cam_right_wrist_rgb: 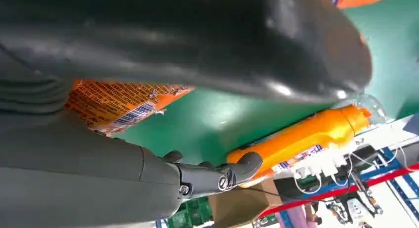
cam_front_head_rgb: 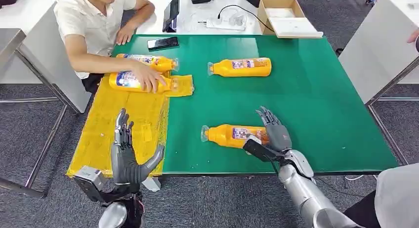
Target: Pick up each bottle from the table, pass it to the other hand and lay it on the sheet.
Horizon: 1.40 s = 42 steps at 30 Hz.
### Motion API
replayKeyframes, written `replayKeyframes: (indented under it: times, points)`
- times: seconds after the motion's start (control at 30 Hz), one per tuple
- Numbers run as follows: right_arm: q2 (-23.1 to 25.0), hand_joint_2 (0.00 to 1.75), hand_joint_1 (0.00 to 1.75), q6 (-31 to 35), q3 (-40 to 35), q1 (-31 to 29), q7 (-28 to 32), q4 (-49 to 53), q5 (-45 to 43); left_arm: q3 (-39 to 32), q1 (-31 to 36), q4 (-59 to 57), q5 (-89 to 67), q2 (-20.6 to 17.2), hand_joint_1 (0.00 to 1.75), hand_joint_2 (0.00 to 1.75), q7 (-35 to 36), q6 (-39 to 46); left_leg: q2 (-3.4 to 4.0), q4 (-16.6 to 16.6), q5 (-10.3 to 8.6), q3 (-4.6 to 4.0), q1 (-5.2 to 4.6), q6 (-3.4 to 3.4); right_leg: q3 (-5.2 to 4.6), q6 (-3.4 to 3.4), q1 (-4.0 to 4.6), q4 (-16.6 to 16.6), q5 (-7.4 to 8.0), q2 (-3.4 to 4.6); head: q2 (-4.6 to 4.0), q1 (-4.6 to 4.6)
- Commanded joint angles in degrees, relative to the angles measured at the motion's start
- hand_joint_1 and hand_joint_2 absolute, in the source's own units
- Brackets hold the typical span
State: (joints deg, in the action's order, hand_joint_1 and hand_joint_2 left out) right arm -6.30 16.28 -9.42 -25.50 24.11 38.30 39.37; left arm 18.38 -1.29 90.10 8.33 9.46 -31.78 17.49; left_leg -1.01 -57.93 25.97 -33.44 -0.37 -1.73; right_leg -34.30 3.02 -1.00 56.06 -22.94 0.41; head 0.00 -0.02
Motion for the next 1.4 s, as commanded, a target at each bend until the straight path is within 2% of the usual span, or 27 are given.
replayKeyframes:
  times: [0.03,0.07,0.17,0.27,0.83,1.17,1.23,1.4]
  points:
    - [0.68,0.0,0.0,-5.78,-6.16,-5.37,-3.3,-13.26,1.79,2.26,2.7,-4.19,-0.25,-1.21,0.0,1.75,1.15,-0.18,0.19,0.03,0.02,0.2,0.06,0.07,0.15,-0.09,0.07,-0.07,0.01,0.03,0.0,0.0]
    - [0.06,1.75,0.0,-5.24,-7.34,-5.68,-4.15,-13.33,3.12,2.37,2.54,-3.67,-0.37,-1.24,0.0,1.75,1.12,-0.22,0.19,0.04,0.02,0.28,0.08,0.11,0.23,-0.13,0.09,-0.09,0.02,0.01,0.0,0.0]
    - [-1.28,1.75,0.0,-5.25,-9.88,-6.75,-6.24,-13.83,6.21,2.66,2.22,-2.65,-0.85,-1.52,0.0,1.75,1.17,-0.4,0.21,0.04,0.0,0.38,0.07,0.12,0.3,-0.14,0.09,-0.12,0.03,-0.04,0.0,0.0]
    - [-2.64,1.75,0.0,-8.05,-11.31,-6.98,-6.15,-13.85,6.94,2.72,1.83,-1.82,-1.22,-1.77,0.0,1.75,1.12,-0.53,0.34,0.03,-0.01,0.49,0.05,0.11,0.38,-0.14,0.07,-0.1,0.04,-0.04,0.0,0.0]
    - [-3.95,1.75,0.0,-8.64,-11.97,-6.35,-5.32,-13.58,7.05,3.22,1.14,0.05,-2.26,-2.32,0.0,1.75,0.75,-0.44,0.32,0.04,0.0,0.79,0.02,0.07,0.68,-0.1,0.05,-0.11,0.04,-0.05,0.0,0.0]
    - [-6.77,1.75,0.0,-15.26,-15.28,-7.13,-5.51,-14.72,7.94,3.93,1.29,-2.28,-1.65,-2.13,0.0,1.75,2.06,-1.66,0.17,0.1,-0.05,0.84,0.05,0.05,0.83,-0.1,0.08,-0.2,0.04,-0.16,0.0,0.0]
    - [-7.62,1.75,0.0,-19.31,-16.92,-7.84,-7.87,-15.73,8.77,4.05,1.59,-2.65,-0.87,-2.27,0.0,1.75,2.44,-2.52,0.24,0.07,-0.03,0.88,0.02,0.0,0.81,-0.06,0.05,-0.15,0.04,-0.06,-0.02,0.0]
    - [-8.16,1.75,0.0,-23.62,-18.03,-9.09,-9.98,-17.24,8.73,4.18,2.15,-3.8,-0.39,-2.14,0.0,1.75,2.88,-3.24,0.27,0.1,-0.06,0.91,0.05,0.05,0.84,-0.1,0.09,-0.24,0.08,-0.14,0.0,0.0]
